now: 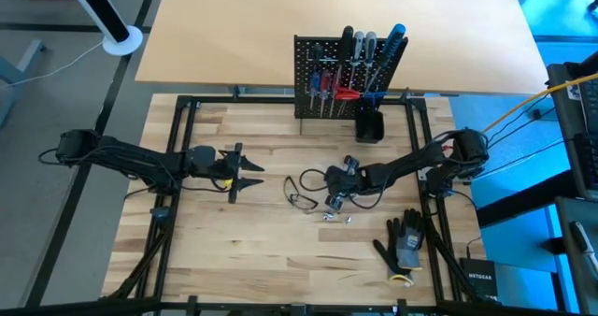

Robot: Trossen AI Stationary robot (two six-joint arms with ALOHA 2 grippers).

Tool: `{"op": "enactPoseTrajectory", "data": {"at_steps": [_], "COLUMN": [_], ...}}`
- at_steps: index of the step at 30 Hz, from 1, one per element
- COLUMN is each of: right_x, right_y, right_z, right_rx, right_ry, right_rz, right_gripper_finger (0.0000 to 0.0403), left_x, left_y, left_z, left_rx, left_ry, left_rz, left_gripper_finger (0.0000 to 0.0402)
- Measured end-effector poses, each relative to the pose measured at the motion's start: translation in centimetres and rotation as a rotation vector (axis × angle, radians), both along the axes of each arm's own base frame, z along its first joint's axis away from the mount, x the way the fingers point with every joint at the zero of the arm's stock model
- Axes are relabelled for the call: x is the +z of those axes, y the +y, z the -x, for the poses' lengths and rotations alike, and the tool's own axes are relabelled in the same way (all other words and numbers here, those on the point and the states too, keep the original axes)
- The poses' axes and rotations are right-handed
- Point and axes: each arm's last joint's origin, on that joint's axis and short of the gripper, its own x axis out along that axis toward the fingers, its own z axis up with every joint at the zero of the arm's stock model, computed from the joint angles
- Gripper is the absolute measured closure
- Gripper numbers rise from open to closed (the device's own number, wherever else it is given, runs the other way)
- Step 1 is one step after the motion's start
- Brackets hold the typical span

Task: Hang tools onto peg board
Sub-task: Put the silver extension bar in the black bin on the peg board

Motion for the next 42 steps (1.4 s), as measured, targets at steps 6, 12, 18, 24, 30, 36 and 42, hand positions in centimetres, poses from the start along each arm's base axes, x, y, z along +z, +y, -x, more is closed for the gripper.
{"op": "enactPoseTrajectory", "data": {"at_steps": [6,12,18,24,30,36,42], "right_x": [2.7,5.4,8.7,11.2,12.3,12.0,11.9], "right_y": [0.0,-0.2,-0.7,-2.3,-5.1,-7.9,-10.0], "right_z": [0.4,1.5,4.1,7.0,8.9,9.9,10.5], "right_rx": [-0.006,-0.03,-0.115,-0.252,-0.389,-0.514,-0.613], "right_ry": [-0.092,-0.154,-0.184,-0.221,-0.208,-0.139,-0.15], "right_rz": [0.004,0.029,0.085,0.131,0.158,0.157,0.126], "right_gripper_finger": [0.0358,0.0359,0.0359,0.0357,0.0355,0.0355,0.0355], "left_x": [0.0,0.0,0.0,0.0,0.1,0.0,0.0], "left_y": [0.0,0.0,0.0,0.0,0.0,0.0,0.0], "left_z": [0.0,0.0,0.0,0.0,0.0,0.0,0.0], "left_rx": [0.001,0.002,0.001,0.001,0.001,0.0,0.0], "left_ry": [0.001,0.0,-0.001,-0.002,-0.007,-0.004,-0.003], "left_rz": [0.004,0.009,0.006,0.004,0.003,0.0,0.0], "left_gripper_finger": [0.0243,0.0243,0.0243,0.0243,0.0243,0.0243,0.0243]}}
